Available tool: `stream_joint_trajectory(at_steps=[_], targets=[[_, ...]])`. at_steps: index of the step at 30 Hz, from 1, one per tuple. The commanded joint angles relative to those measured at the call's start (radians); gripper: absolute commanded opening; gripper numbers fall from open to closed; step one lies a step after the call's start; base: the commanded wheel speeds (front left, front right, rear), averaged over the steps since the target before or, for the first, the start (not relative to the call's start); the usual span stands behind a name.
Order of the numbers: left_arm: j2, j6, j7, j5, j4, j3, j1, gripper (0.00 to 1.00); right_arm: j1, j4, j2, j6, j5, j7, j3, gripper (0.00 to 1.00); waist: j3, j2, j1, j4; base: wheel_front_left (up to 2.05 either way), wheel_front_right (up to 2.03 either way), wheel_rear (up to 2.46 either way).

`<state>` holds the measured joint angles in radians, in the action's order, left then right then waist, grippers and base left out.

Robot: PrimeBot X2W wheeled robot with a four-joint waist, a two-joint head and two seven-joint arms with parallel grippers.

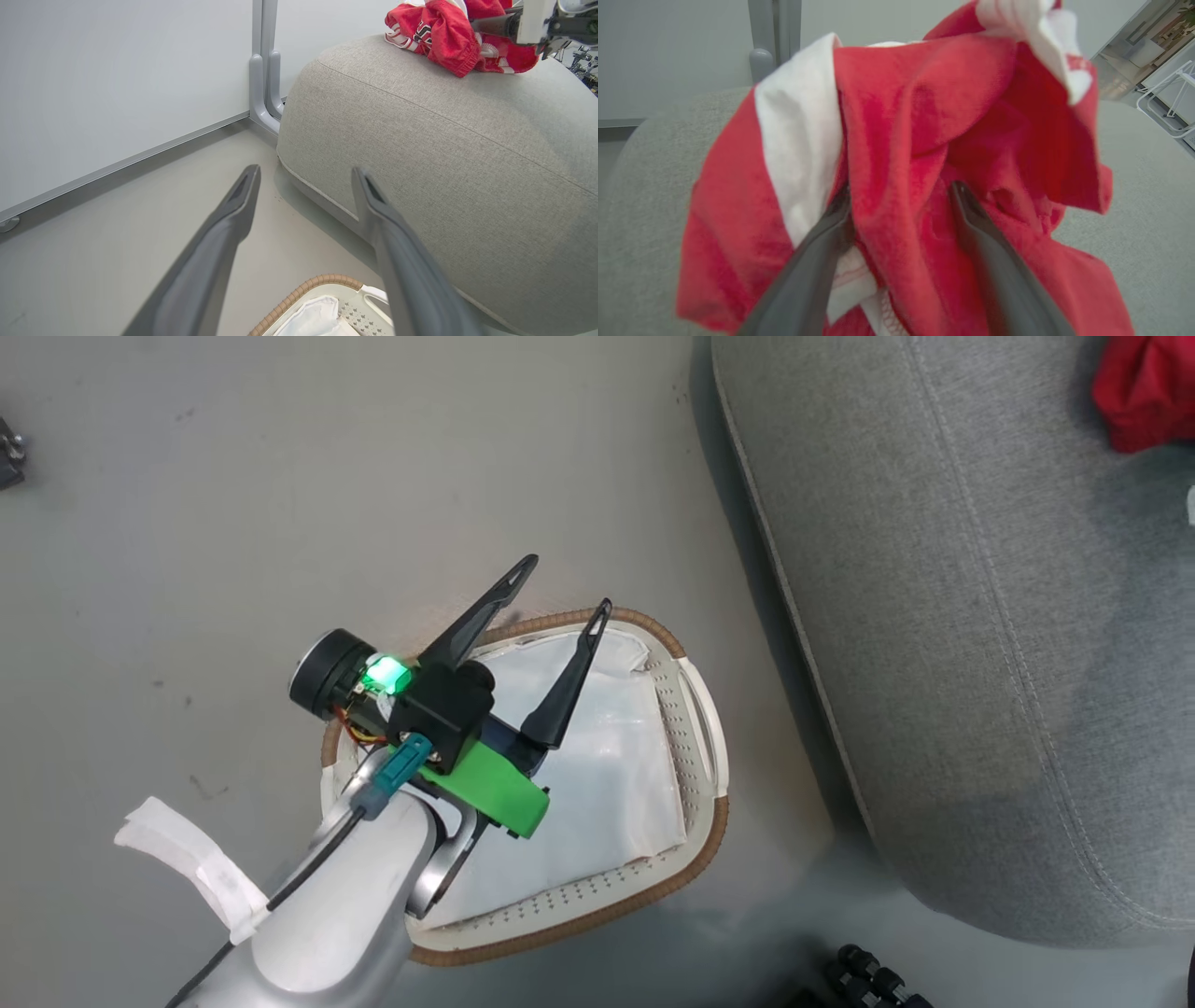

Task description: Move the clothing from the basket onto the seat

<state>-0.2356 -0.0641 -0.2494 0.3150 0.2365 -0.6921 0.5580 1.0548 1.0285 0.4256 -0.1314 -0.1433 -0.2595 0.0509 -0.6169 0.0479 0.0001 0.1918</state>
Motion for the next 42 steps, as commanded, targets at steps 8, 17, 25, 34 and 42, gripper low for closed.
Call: stream_joint_trajectory(at_steps=[8,17,25,34,42], targets=[[0.025,0.020,-0.016,0.043,0.069,0.053,-0.048,1.00,-0.122,-0.077,0.021,0.001,-0.092,-0.003,-0.079,1.00,0.164,0.0000,-0.0001,0.018,0.00,0.00,0.00],[0.082,0.047,-0.016,0.057,0.076,0.168,-0.109,1.00,-0.157,-0.130,0.060,0.001,-0.101,-0.004,-0.122,1.00,0.293,0.0000,-0.0001,-0.037,0.00,0.00,0.00],[0.112,0.069,-0.015,0.060,0.077,0.302,-0.206,1.00,-0.228,-0.255,0.010,0.001,-0.100,-0.004,-0.129,1.00,0.377,0.0000,-0.0001,-0.092,0.00,0.00,0.00],[0.134,0.058,-0.015,0.051,0.068,0.447,-0.302,1.00,-0.420,-0.441,-0.183,0.001,-0.020,-0.004,-0.121,1.00,0.418,0.0000,-0.0001,-0.151,0.00,0.00,0.00],[0.155,0.044,-0.015,0.006,0.067,0.527,-0.374,1.00,-0.565,-0.574,-0.328,0.001,0.017,-0.004,-0.114,1.00,0.450,0.0000,-0.0001,-0.197,0.00,0.00,0.00]])
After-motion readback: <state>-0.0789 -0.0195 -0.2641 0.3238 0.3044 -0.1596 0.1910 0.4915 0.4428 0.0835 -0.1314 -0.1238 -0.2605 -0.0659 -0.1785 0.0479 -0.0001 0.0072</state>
